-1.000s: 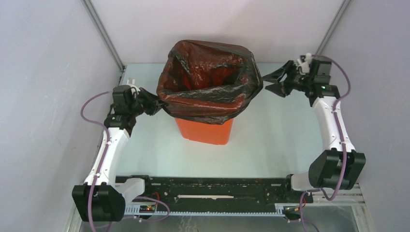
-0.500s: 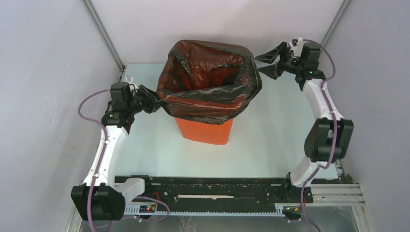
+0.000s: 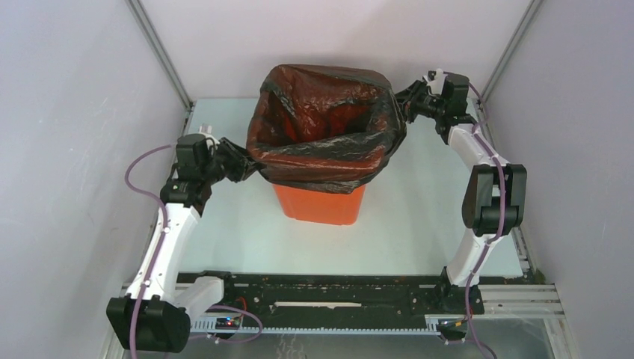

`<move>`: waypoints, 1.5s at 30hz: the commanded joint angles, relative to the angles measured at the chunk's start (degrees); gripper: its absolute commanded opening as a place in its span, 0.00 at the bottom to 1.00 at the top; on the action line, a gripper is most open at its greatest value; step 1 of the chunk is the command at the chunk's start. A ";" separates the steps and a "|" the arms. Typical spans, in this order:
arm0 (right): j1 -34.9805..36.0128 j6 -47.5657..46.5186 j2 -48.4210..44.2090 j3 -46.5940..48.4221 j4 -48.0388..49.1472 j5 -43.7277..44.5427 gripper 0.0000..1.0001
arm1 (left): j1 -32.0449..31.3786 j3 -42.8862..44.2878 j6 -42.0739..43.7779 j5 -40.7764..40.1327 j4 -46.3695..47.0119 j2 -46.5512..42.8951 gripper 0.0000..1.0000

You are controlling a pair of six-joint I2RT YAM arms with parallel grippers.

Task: Put the trash bags into the trash bin

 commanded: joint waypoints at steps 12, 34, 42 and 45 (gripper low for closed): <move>-9.58 -21.29 -21.55 -11.39 -34.04 -1.84 0.73 | -1.43 -1.94 -3.74 1.51 2.73 -5.03 0.27; 5.54 -7.18 -47.54 -27.16 -24.14 -1.43 0.62 | -1.44 -0.22 -1.84 3.88 2.22 -2.19 0.27; 0.32 -9.81 -50.00 -27.14 -31.03 -3.61 0.57 | -1.46 -0.42 -1.76 3.90 2.28 -2.38 0.27; 0.51 -8.16 -50.18 -27.18 -29.21 -4.27 0.46 | -1.41 -0.38 -1.71 3.93 2.36 -2.19 0.27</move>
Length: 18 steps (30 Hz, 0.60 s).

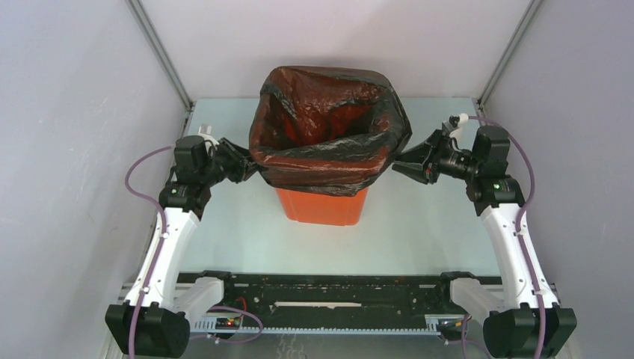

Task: Put the trash bags into the trash bin

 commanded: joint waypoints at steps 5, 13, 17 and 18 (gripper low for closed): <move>1.35 2.94 -0.97 -0.16 3.79 -0.23 0.58 | -0.64 0.23 0.42 2.68 1.54 -0.32 0.27; 5.24 5.22 4.22 -0.13 10.87 3.38 0.42 | -0.62 0.43 0.12 2.95 1.69 -0.73 0.27; 4.87 0.06 5.20 -0.12 3.75 7.45 0.07 | -0.64 -0.03 0.12 2.82 1.87 -0.85 0.27; 4.96 -2.16 5.79 -0.16 1.04 8.82 0.00 | -0.64 -0.21 0.06 2.67 2.18 -0.93 0.27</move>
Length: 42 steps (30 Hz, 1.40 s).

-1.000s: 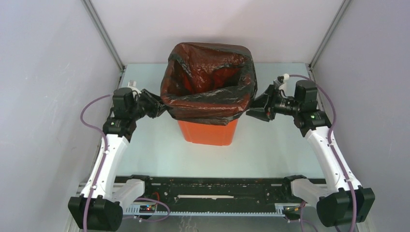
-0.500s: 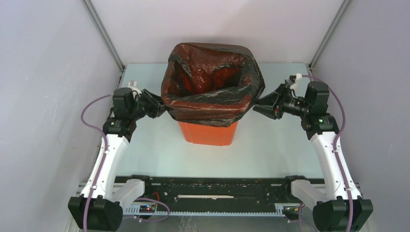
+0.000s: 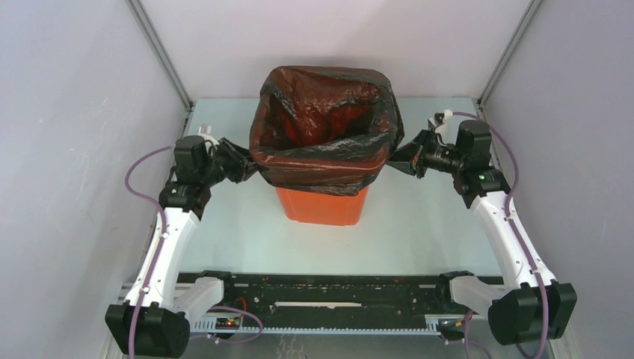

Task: Put the trash bags into the trash bin

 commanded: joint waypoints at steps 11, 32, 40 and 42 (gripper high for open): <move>0.81 -21.20 2.74 0.05 -18.21 12.89 0.00 | -0.83 -3.60 1.21 1.40 3.39 -2.38 0.24; -13.36 -23.62 6.28 8.34 -21.16 7.29 0.44 | 1.24 3.03 8.03 -4.00 -2.48 -0.68 0.58; -14.75 -29.14 14.37 35.06 -34.81 17.63 0.71 | 5.53 13.22 10.76 -8.13 -8.72 1.74 0.78; -13.78 -30.70 16.47 43.99 -38.42 21.27 0.72 | 5.51 13.63 10.05 -7.13 -7.98 2.20 0.78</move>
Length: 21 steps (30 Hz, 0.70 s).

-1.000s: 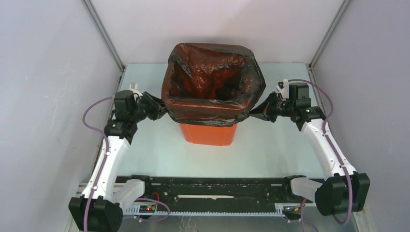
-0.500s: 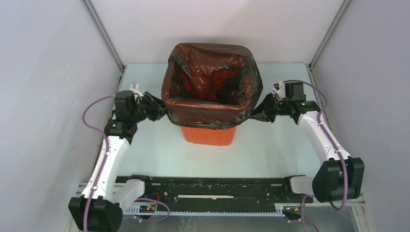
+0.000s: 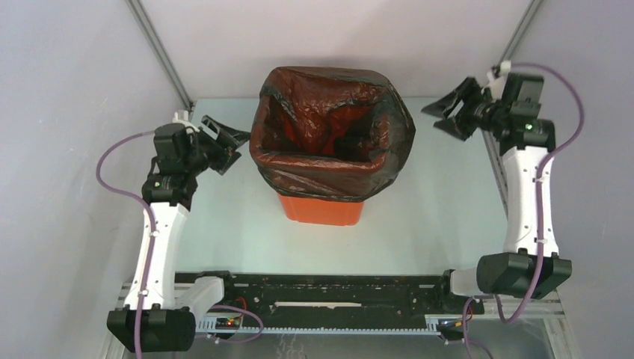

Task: Put the trash bags into the trash bin

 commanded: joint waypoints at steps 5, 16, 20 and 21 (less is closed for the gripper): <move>13.71 -8.46 9.09 37.13 -12.68 15.28 0.70 | -0.84 0.07 -1.65 3.90 5.22 0.21 0.77; 41.25 -12.66 27.01 50.64 -11.24 23.71 0.66 | -6.15 -7.46 -4.75 6.73 10.87 2.28 0.65; 44.92 -12.66 31.08 49.51 -10.41 28.84 0.59 | -6.61 -8.77 -4.69 6.65 10.96 1.88 0.60; 45.52 -12.71 31.83 48.85 -9.82 29.93 0.59 | -6.64 -8.96 -4.69 6.65 11.00 1.74 0.60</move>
